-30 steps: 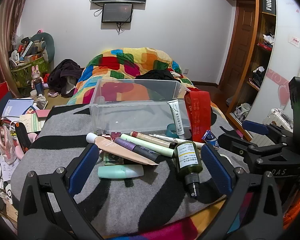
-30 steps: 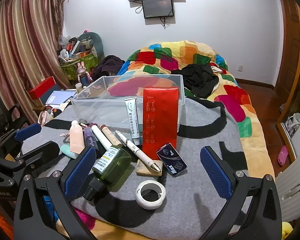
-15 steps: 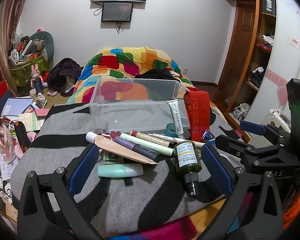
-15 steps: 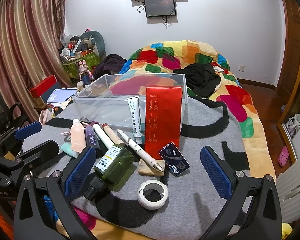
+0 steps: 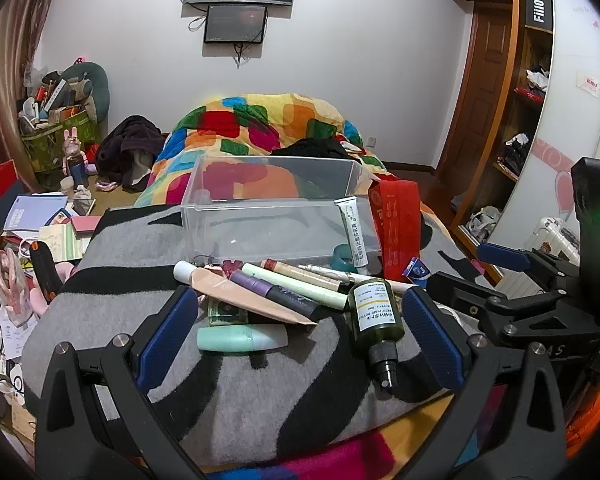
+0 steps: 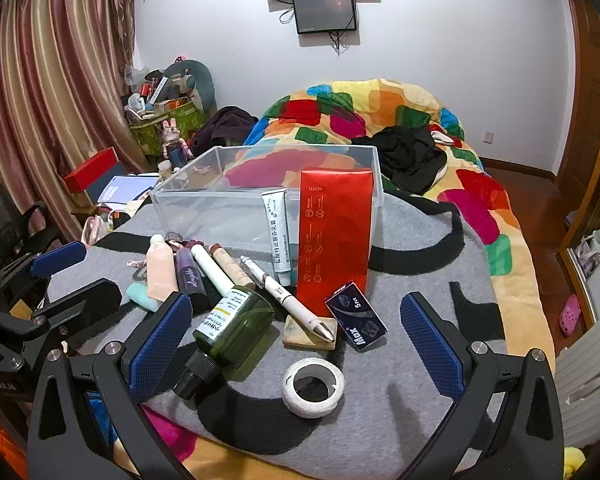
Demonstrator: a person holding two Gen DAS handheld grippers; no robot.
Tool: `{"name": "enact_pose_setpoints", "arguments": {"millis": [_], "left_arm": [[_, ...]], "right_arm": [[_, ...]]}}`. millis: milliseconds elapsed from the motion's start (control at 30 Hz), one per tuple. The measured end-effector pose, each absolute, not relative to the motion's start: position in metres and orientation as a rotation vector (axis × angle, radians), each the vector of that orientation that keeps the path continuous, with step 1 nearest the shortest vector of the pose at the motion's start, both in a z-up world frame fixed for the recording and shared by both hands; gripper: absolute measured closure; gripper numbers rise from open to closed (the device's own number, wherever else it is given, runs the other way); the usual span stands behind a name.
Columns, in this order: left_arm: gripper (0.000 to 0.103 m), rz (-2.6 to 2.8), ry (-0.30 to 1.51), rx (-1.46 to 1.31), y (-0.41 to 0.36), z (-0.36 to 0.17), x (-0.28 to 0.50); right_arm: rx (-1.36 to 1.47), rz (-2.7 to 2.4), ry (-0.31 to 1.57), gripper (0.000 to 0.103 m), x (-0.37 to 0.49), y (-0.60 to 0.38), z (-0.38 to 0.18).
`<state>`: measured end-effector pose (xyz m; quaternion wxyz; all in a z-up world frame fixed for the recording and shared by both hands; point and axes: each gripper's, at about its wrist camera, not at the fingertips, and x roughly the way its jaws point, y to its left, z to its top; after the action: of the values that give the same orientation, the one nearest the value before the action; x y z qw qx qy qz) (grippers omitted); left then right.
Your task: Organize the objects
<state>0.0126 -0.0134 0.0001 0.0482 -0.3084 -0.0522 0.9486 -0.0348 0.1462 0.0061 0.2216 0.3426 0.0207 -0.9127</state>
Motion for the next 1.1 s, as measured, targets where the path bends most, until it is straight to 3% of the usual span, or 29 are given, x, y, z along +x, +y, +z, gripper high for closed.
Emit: {"name": "enact_pose_setpoints", "arguments": {"millis": [533,600,767,1000,1100], "left_arm": [[0.0,2.896,-0.204,-1.141,-0.036,-0.035,0.013],[0.007,2.893,-0.208,-1.174,-0.04,-0.041,0.012],[0.008,2.894,-0.227,-1.245,-0.048,-0.052,-0.003],[0.009,2.895,-0.159,-1.291,-0.04,-0.066,-0.021],[0.016,2.899,-0.136,-1.308,-0.038,-0.072,-0.026]], "right_arm": [[1.028,-2.519,0.057,0.0,-0.03,0.166,-0.017],[1.05,-2.515,0.064,0.0,-0.027,0.169,-0.023],[1.112,-2.485,0.067,0.001,-0.024,0.175,-0.04],[1.119,-2.474,0.062,0.023,-0.03,0.173,-0.043],[1.111,-2.463,0.08,0.035,-0.031,0.169,-0.044]]}}
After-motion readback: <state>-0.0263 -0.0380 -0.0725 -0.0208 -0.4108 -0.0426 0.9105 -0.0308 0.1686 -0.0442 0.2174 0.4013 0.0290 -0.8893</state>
